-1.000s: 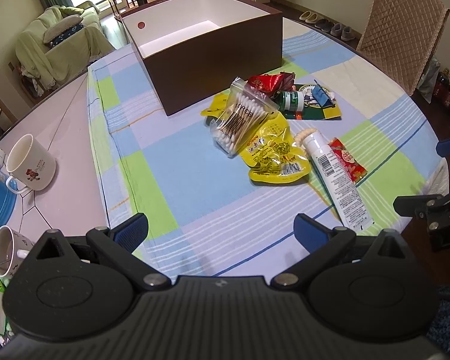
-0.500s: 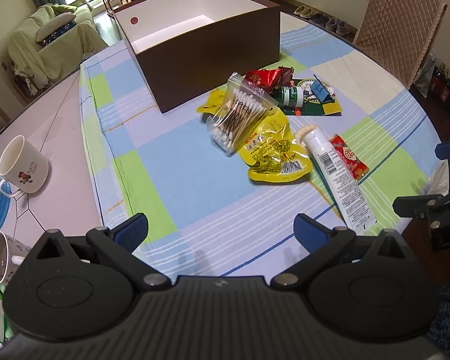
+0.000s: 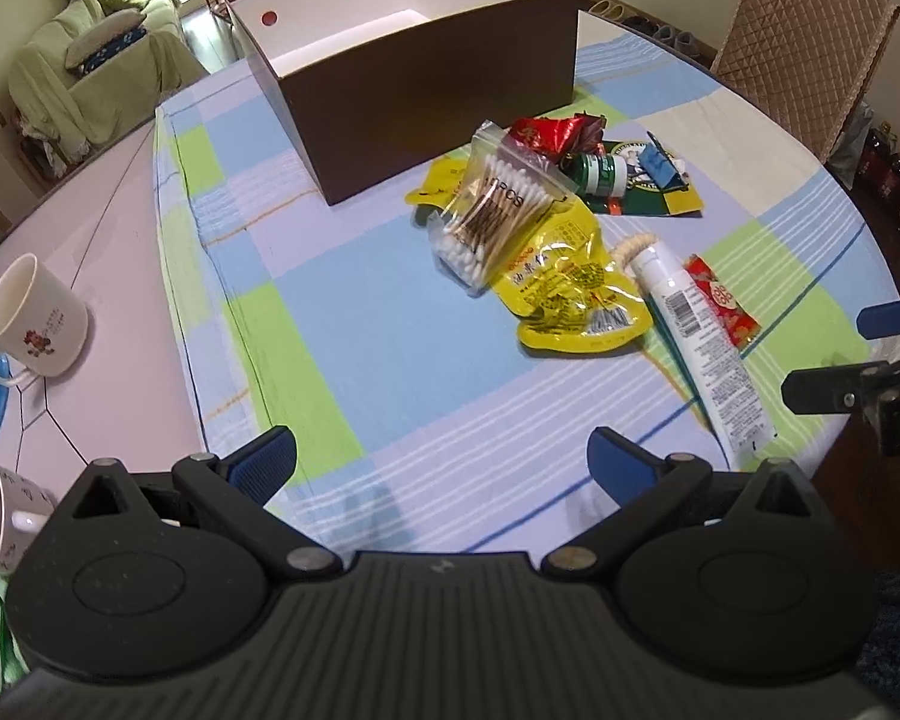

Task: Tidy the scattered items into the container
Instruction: 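Grasp the white tube with the right tool while the left tool grasps the cotton swab bag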

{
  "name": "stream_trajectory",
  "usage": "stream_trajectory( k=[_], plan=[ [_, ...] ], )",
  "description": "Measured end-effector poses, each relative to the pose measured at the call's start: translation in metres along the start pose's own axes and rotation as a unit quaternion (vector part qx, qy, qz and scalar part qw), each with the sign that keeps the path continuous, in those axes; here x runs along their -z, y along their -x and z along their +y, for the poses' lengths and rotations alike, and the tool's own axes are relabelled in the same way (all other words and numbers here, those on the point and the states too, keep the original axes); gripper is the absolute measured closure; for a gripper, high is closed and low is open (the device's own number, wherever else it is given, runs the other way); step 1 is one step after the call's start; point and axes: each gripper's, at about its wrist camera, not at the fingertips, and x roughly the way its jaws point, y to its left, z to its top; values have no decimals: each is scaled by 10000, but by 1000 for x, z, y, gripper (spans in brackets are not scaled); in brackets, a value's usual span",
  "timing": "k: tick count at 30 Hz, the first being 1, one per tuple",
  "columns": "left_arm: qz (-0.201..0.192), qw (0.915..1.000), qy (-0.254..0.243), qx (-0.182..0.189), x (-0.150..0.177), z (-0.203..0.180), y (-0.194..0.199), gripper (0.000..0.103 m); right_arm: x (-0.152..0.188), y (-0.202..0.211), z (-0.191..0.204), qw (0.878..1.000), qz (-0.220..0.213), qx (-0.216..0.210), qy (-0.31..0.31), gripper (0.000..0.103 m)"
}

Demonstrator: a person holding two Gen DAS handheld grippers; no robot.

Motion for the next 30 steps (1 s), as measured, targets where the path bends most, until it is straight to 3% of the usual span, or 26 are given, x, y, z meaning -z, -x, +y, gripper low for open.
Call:
stream_trajectory(
  k=[1, 2, 3, 12, 14, 15, 23, 25, 30],
  plan=[
    [-13, 10000, -12, -5, -1, 1, -1, 1, -1, -1, 1, 10000, -22, -38, 28, 10],
    [-20, 10000, -24, -7, -2, 3, -2, 1, -1, -3, 1, 9999, -15, -100, 67, 30],
    [-25, 10000, -37, -9, -2, 4, -3, 1, -1, -6, 1, 9999, 8, -127, 72, 34],
    [-60, 9999, -147, 15, -5, 8, -13, 1, -5, -34, 9, 9992, 146, -216, 296, 35],
    [-42, 9999, -151, 40, -5, 9, -15, 1, -6, -42, 9, 9991, 217, -212, 296, 49],
    [-36, 9999, -153, 47, -5, 10, -16, 1, -6, -45, 9, 9990, 259, -218, 295, 52],
    [-31, 10000, -77, 14, -6, 20, -22, 1, -12, -60, 17, 9986, 246, 6, 464, 53],
    [-28, 10000, -57, 3, -7, 22, -23, 1, -12, -66, 20, 9979, 298, 121, 570, 61],
    [-39, 10000, -23, 7, -8, 25, -26, 1, -7, -74, 30, 9946, 239, 434, 917, 67]
  ],
)
